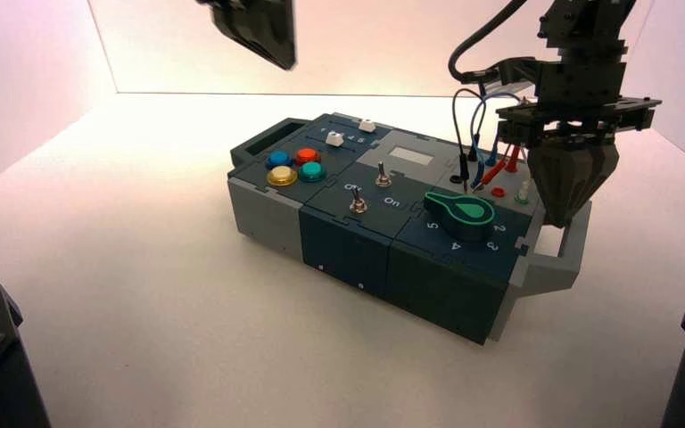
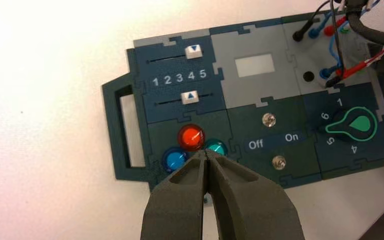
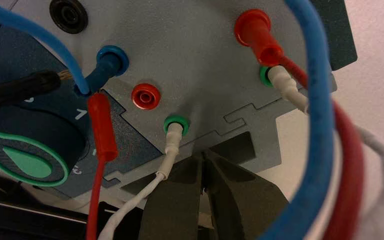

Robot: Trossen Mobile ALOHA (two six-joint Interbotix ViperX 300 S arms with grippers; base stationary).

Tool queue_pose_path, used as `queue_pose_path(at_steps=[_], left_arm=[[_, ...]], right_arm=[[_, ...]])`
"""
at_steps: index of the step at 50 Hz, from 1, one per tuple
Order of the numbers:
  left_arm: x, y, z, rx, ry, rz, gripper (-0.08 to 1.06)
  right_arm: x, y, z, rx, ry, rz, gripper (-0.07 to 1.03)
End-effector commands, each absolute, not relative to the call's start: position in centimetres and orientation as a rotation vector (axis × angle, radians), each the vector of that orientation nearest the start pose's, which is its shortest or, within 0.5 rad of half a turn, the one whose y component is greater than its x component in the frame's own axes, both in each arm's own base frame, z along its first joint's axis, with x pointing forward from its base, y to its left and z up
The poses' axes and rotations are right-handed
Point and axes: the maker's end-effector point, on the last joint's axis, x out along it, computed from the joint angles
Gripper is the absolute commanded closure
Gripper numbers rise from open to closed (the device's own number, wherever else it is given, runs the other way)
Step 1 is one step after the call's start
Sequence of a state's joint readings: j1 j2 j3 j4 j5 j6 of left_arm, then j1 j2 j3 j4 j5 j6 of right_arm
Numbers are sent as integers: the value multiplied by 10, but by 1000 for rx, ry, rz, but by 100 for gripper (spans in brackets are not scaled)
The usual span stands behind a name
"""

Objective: Flip the top switch on with the left gripper.

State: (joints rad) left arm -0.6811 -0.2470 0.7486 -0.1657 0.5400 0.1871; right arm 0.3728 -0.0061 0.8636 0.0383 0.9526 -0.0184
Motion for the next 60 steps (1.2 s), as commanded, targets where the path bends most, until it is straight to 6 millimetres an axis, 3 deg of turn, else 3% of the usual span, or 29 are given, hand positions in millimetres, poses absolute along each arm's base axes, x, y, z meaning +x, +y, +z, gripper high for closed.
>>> queue_pose_path(at_steps=[1,11,20,60], left_arm=[[259,-244,140,356,968,-748,101],[254,-274,125,402,986,-807,101],[252,-289,121,421,1010,-829,101],[223,-302,63,544,1205,-870,101]], right_arm=[[199,84,25,-305,1781,287,98],[202,85,30,-298,1755,290,98],[205,86,35,-295,1733,293,98],[205,87,36,-287,1720,295,99]])
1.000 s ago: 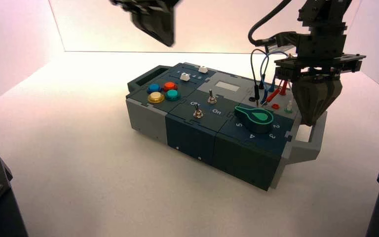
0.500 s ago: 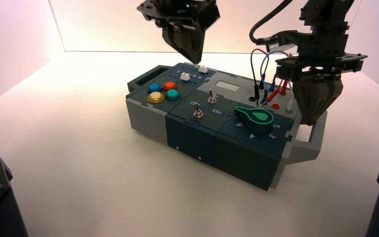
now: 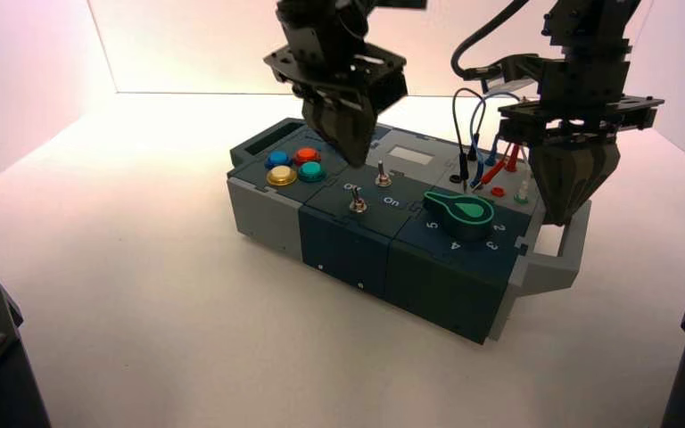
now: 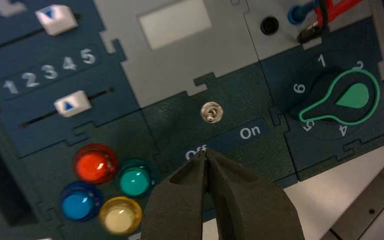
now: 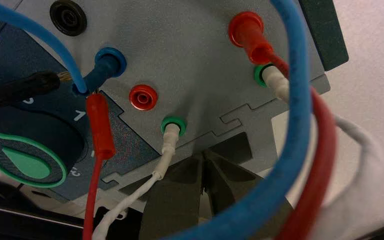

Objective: Flip the top switch on with the left gripper.

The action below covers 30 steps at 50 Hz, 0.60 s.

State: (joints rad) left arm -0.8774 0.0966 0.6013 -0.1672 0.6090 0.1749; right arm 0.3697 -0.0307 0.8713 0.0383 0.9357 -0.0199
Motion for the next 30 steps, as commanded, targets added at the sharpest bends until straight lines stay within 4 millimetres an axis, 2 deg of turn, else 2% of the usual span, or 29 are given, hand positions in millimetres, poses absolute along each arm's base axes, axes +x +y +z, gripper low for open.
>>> queue_pose_path(at_steps=[1,22,30], left_arm=[[223,-303,62,544,1206,-870,101],[229,-314,70,565,1164,-891,101],[231,-315,66,584,1166,-891,101]], right_arm=[[205,87,36,-289,1720,295,99],[205,87,35,-286,1722,295,98],[205,87,35,-286,1723,295,98]])
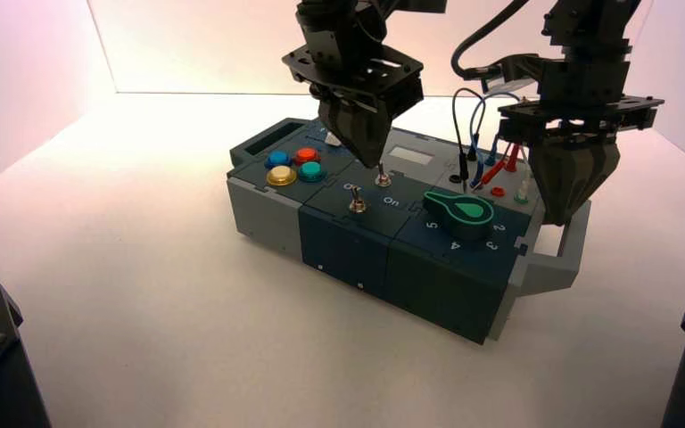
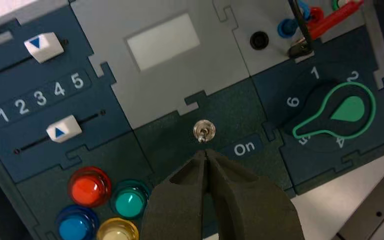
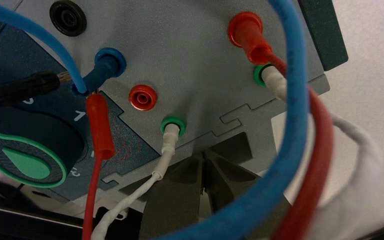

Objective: Flip the top switch on with the left gripper.

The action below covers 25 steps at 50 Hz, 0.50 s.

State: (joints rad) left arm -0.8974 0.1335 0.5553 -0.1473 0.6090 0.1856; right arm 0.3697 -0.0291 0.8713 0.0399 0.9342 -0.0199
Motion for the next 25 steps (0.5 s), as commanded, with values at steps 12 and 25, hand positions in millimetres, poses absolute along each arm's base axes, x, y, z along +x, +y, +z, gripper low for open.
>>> queue_pose_path(at_steps=[12,25], left_arm=[[230,-312,59,604,1185,-890,101],[237,-314,61,619,1166,-888,101]], right_arm=[[205,87,35,-286,1723,295,99],[205,87,35,-286,1723,295,99]])
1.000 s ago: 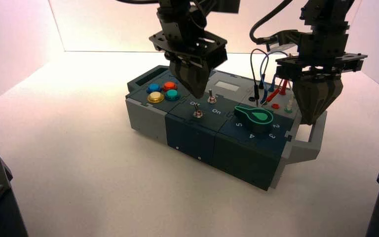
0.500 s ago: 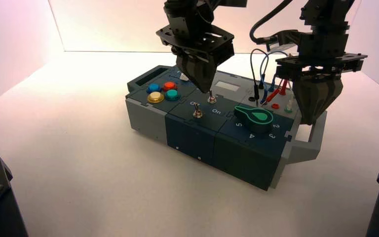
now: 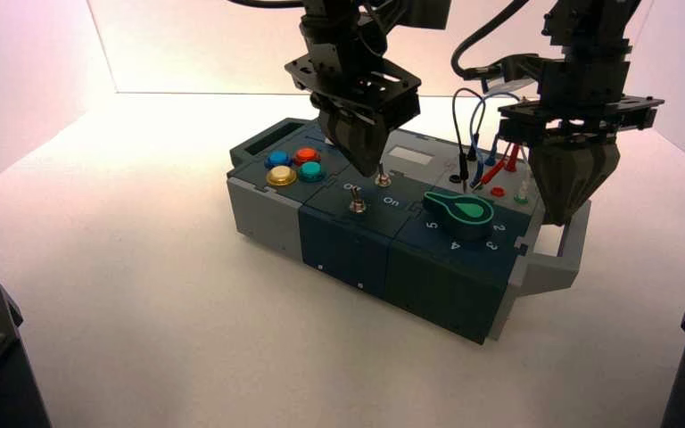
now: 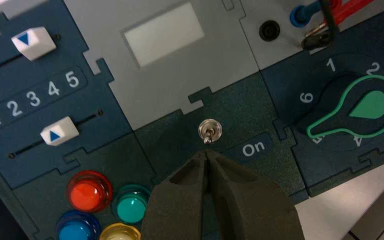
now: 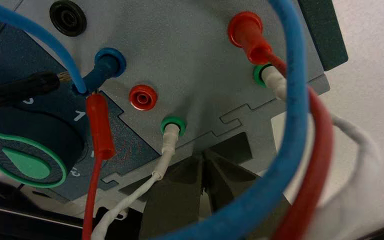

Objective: Flip the top switch on with the left gripper.

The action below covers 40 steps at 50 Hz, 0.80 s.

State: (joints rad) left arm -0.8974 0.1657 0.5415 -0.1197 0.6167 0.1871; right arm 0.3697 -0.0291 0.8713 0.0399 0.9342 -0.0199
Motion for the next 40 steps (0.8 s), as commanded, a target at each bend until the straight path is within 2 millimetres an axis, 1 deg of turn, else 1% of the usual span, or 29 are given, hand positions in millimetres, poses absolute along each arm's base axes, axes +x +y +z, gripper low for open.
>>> queue_pose_path(at_steps=[1,20,30,40], left_arm=[[237,-314,60,621,1167,-888,101],[243,-316,59,645,1157,-886,101],[247,-320,63,641,1139,-888,101],[248,-321,64,643,1144,-888,101]], right_arm=[[205,87,35,-285,1720,295,98],[205,87,35,-286,1722,295,99],[206,88,35,-286,1720,296,98],[206,88,35,-286,1720,296,98]])
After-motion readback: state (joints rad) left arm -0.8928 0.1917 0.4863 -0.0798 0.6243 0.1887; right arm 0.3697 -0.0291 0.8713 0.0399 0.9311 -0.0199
